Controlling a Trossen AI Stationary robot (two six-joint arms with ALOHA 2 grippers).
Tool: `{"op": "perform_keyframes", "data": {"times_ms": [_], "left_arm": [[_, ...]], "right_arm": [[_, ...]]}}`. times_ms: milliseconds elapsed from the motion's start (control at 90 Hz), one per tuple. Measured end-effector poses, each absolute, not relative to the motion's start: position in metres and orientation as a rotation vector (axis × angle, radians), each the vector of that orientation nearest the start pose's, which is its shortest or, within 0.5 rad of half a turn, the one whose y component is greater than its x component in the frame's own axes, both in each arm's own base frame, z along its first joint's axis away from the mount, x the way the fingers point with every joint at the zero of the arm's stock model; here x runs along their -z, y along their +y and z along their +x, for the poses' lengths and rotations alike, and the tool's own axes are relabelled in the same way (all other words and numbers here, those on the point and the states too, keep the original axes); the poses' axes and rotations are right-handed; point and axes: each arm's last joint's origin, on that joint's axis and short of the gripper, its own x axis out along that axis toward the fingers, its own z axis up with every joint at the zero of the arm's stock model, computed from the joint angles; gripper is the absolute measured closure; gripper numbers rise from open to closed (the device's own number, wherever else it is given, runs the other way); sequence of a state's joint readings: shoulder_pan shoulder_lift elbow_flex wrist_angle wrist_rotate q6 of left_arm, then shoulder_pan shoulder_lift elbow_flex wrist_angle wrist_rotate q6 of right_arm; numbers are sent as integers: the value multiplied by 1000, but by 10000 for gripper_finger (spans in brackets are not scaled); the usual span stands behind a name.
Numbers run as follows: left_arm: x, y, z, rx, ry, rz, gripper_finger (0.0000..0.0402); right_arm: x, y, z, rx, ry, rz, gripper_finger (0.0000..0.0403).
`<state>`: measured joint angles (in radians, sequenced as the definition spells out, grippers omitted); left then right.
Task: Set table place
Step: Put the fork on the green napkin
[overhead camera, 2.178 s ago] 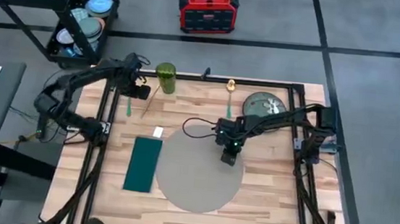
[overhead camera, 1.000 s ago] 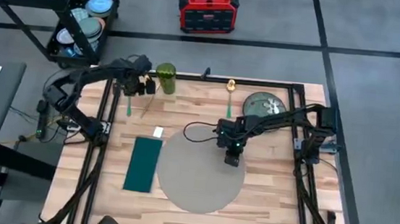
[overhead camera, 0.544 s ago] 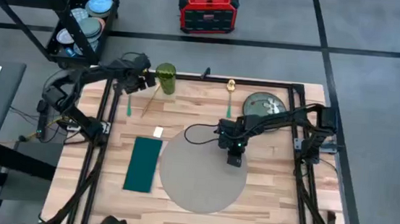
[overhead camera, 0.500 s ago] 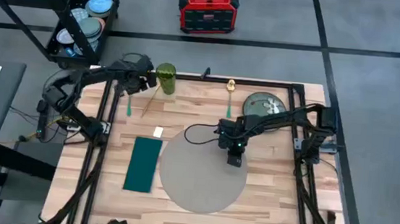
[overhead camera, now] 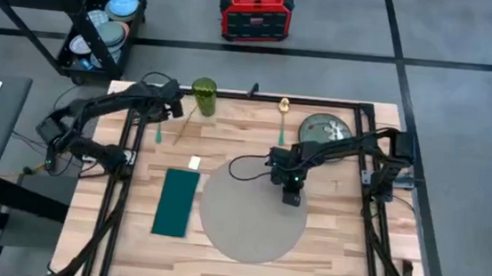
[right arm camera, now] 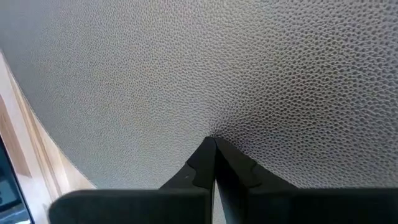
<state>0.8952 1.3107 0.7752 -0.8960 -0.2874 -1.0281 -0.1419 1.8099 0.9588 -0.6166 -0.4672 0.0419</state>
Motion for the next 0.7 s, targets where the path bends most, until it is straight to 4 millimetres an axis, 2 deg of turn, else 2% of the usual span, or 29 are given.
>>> {"op": "perform_keyframes", "data": {"times_ms": [67,133,244,456,600,700], "left_arm": [[-177,164,117,-1553,833,-1293,361],[-164,166,120,-1431,778,-1350,350],[-156,166,121,-1383,732,-1370,328],[-172,174,127,-1312,742,-1226,301],[-184,181,127,-1416,724,-1134,297],[-193,187,129,-1466,651,-1105,297]], "right_arm": [[-122,-30,298,-241,1405,479,403],[-122,-30,299,-248,1391,469,403],[-122,-31,301,-265,1370,475,403],[-122,-31,301,-289,1363,481,403],[-122,-32,301,-293,1358,487,403],[-122,-32,302,-296,1348,485,403]]}}
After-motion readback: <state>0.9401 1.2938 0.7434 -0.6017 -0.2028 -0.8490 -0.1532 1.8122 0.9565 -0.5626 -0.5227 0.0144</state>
